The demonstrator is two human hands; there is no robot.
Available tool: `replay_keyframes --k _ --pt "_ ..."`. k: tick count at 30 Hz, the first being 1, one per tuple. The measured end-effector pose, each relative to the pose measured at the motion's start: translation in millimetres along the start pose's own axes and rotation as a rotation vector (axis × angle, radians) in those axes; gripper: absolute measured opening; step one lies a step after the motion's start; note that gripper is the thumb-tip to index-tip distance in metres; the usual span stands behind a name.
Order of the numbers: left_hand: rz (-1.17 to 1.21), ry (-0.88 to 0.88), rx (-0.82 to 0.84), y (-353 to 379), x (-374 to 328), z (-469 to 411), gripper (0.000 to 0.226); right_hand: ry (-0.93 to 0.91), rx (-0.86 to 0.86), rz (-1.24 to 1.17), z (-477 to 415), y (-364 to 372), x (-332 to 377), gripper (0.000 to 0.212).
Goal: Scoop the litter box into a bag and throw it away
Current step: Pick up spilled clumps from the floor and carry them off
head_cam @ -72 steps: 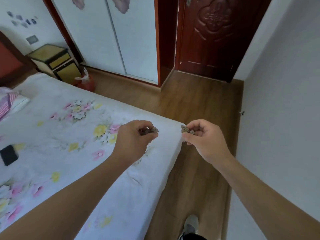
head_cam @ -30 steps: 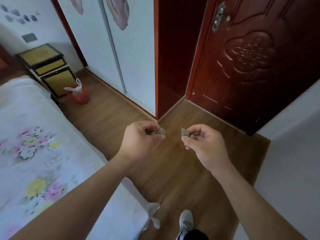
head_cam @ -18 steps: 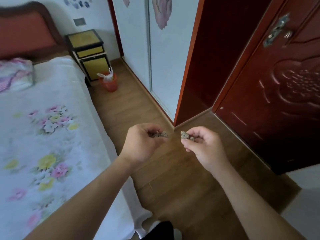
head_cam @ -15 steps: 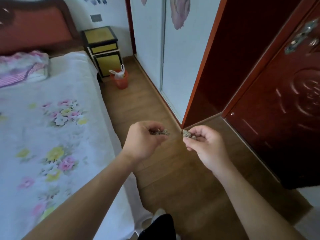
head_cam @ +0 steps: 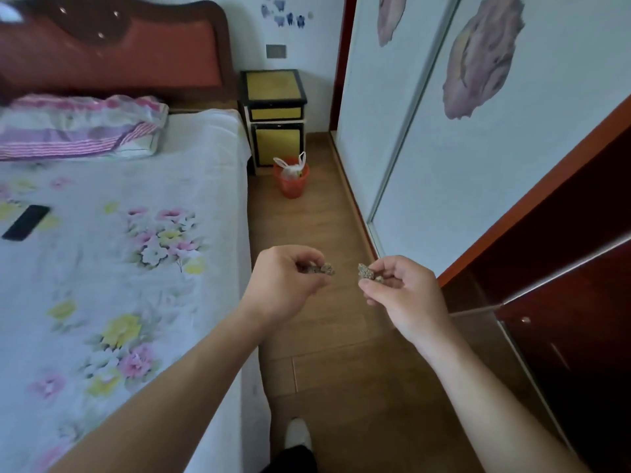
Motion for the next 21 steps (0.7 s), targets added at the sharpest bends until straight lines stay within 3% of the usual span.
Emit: replay_keyframes --k 13,21 --pt "-0.025 -0.049 -0.095 -42 -38 -225 0.016 -0.065 0.071 -0.051 -249 20 10 0.010" --pt "-0.033 -0.135 -0.228 -68 -59 -374 0.019 -0.116 0.220 -0.058 -431 52 14 0.012"
Point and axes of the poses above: each hand's wrist, its own z-axis away from the middle knuckle, its own y-axis out of the palm, x = y × z, the point moved 9 cm from there along -z, towards the middle knuckle, and after that the axes turned 8 degrees about -y, right-handed, at the moved point
